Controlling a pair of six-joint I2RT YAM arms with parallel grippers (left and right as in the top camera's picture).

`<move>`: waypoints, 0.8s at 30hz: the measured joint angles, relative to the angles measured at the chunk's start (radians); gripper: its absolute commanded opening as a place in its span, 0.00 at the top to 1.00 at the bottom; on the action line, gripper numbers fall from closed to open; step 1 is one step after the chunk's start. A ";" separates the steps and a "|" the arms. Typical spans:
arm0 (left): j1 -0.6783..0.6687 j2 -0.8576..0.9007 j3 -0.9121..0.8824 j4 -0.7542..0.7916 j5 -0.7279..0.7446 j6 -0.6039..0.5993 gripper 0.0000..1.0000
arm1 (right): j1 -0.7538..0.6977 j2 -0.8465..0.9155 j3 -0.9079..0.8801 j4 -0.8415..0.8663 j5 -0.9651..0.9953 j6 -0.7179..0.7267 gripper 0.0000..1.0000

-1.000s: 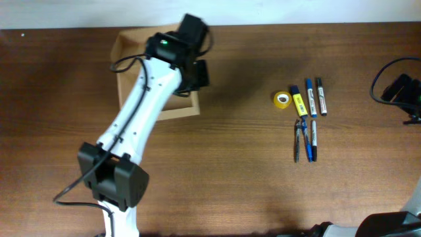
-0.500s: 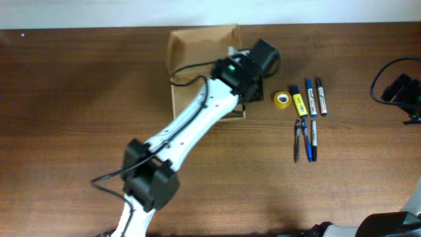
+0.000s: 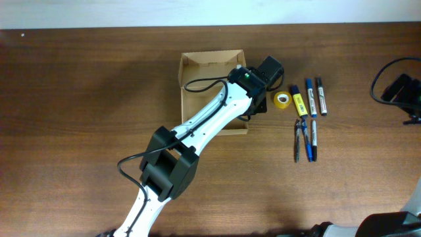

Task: Pack container
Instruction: 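Push the cardboard box rightward toward the table center with the left gripper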

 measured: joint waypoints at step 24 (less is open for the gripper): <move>0.000 0.006 0.270 -0.193 -0.042 0.100 0.54 | 0.000 0.000 0.000 0.000 0.000 0.000 0.01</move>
